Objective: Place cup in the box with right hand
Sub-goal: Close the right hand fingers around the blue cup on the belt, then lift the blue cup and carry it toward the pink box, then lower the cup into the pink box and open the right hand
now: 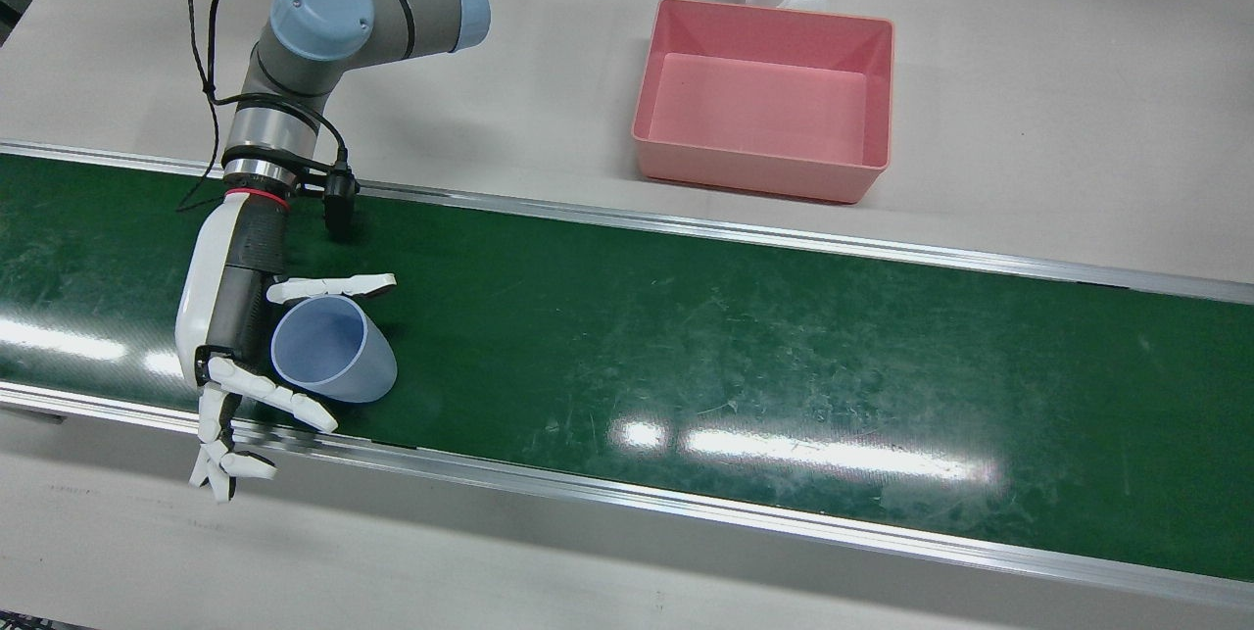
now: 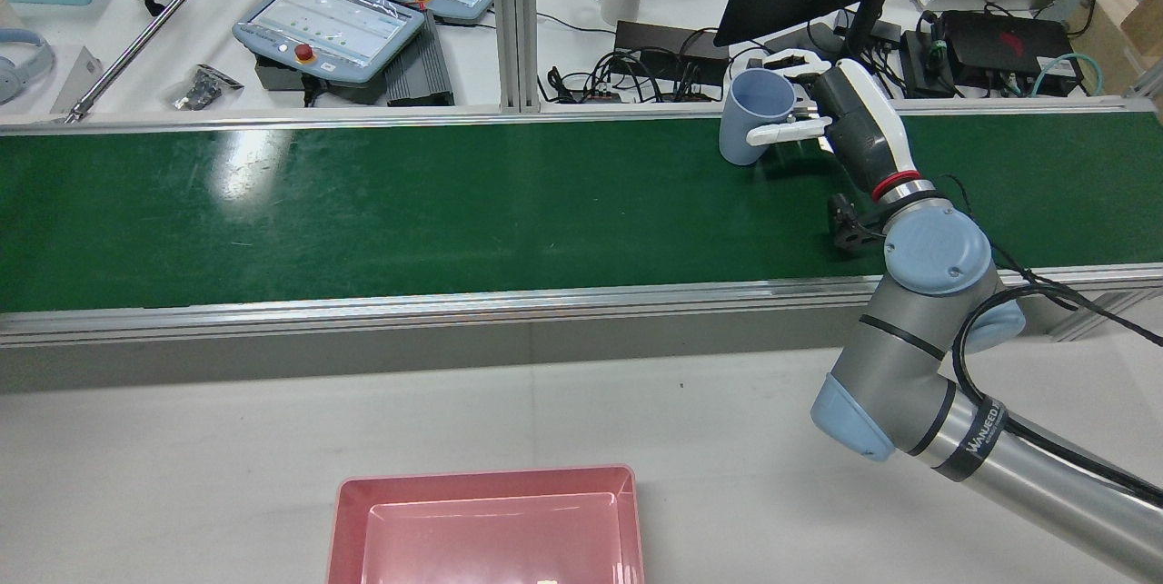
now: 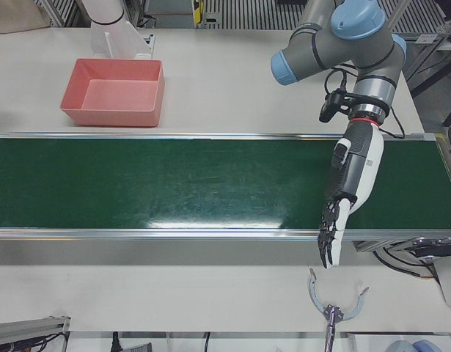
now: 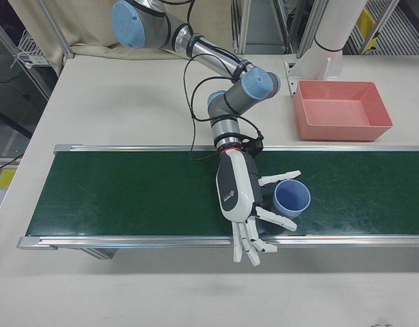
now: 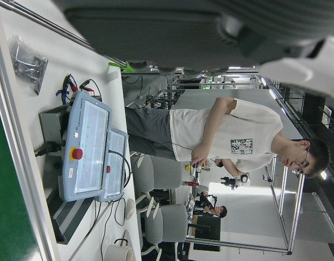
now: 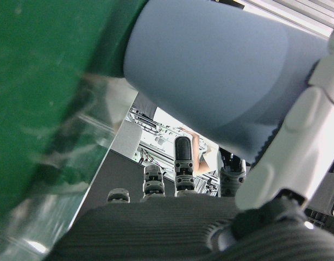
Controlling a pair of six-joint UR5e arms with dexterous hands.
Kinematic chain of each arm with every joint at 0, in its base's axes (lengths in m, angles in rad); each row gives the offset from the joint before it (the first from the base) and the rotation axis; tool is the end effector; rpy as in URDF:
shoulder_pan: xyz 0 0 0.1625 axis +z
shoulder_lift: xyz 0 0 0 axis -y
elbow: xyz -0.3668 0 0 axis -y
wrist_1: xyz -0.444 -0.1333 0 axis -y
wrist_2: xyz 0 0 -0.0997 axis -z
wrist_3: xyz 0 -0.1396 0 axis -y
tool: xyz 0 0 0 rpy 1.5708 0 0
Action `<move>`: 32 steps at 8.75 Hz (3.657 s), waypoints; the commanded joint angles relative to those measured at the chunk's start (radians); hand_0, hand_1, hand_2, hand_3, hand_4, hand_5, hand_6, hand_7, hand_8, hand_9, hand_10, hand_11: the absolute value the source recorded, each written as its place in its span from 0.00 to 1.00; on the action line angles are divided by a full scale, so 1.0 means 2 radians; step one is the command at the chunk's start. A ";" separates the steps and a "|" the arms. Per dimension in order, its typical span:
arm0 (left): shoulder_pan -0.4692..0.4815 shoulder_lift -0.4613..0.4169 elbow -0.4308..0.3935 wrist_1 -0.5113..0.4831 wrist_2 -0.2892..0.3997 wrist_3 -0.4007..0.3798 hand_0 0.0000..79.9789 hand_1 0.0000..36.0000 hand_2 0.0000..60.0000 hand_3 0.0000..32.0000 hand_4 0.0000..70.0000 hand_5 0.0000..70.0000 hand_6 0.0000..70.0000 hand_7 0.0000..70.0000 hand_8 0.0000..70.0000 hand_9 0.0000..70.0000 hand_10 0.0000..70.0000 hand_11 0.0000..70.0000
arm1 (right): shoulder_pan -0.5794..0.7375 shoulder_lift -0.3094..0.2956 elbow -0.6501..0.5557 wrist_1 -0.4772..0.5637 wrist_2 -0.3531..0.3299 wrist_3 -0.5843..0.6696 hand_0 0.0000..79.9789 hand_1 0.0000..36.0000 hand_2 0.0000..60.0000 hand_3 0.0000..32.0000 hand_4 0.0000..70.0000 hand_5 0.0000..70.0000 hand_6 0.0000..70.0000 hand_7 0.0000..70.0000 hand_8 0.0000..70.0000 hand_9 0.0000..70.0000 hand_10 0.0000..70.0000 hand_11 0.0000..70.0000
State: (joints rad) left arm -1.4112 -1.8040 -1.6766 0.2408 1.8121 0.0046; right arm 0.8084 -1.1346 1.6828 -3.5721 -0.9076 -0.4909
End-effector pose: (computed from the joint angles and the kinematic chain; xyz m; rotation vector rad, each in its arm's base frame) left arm 0.0043 -0.6558 0.4576 -0.3966 2.0965 -1.8947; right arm -0.2937 -0.6250 0.3497 0.3368 -2.0714 1.8498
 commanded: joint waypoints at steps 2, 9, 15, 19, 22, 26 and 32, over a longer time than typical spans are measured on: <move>0.000 0.000 0.000 0.000 0.001 0.000 0.00 0.00 0.00 0.00 0.00 0.00 0.00 0.00 0.00 0.00 0.00 0.00 | 0.002 -0.003 0.004 -0.002 0.006 0.000 0.60 0.00 0.00 0.23 0.59 0.01 0.09 0.59 0.06 0.20 0.00 0.00; 0.000 0.000 0.000 0.000 0.000 0.000 0.00 0.00 0.00 0.00 0.00 0.00 0.00 0.00 0.00 0.00 0.00 0.00 | 0.005 -0.018 0.013 -0.003 0.008 0.000 0.65 0.67 0.80 0.00 1.00 0.09 0.48 1.00 0.48 0.81 0.24 0.36; 0.000 0.000 0.000 -0.001 0.000 0.000 0.00 0.00 0.00 0.00 0.00 0.00 0.00 0.00 0.00 0.00 0.00 0.00 | 0.002 -0.041 0.181 0.000 0.003 -0.052 0.59 0.73 1.00 0.00 1.00 0.09 0.48 1.00 0.47 0.80 0.29 0.42; 0.000 0.000 0.000 0.000 0.000 0.000 0.00 0.00 0.00 0.00 0.00 0.00 0.00 0.00 0.00 0.00 0.00 0.00 | -0.034 0.008 0.237 0.001 -0.087 -0.076 0.55 0.63 1.00 0.00 1.00 0.09 0.51 1.00 0.58 0.93 0.44 0.62; 0.000 0.000 -0.001 0.001 0.001 0.000 0.00 0.00 0.00 0.00 0.00 0.00 0.00 0.00 0.00 0.00 0.00 0.00 | -0.078 0.040 0.239 0.001 -0.150 -0.104 0.54 0.56 1.00 0.00 1.00 0.12 0.56 1.00 0.75 1.00 0.67 0.93; 0.000 0.000 -0.002 0.002 0.000 0.000 0.00 0.00 0.00 0.00 0.00 0.00 0.00 0.00 0.00 0.00 0.00 0.00 | -0.240 0.030 0.273 0.000 -0.120 -0.193 0.59 0.34 1.00 0.00 1.00 0.12 0.58 1.00 0.80 1.00 0.71 0.99; 0.000 0.000 -0.001 0.000 0.000 0.000 0.00 0.00 0.00 0.00 0.00 0.00 0.00 0.00 0.00 0.00 0.00 0.00 | -0.308 -0.039 0.276 0.003 -0.093 -0.186 0.62 0.25 0.40 0.00 1.00 0.10 0.51 1.00 0.60 0.95 0.46 0.65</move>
State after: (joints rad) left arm -1.4113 -1.8039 -1.6784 0.2411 1.8126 0.0046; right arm 0.2182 -1.1760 2.2318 -3.5697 -1.0951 -0.8708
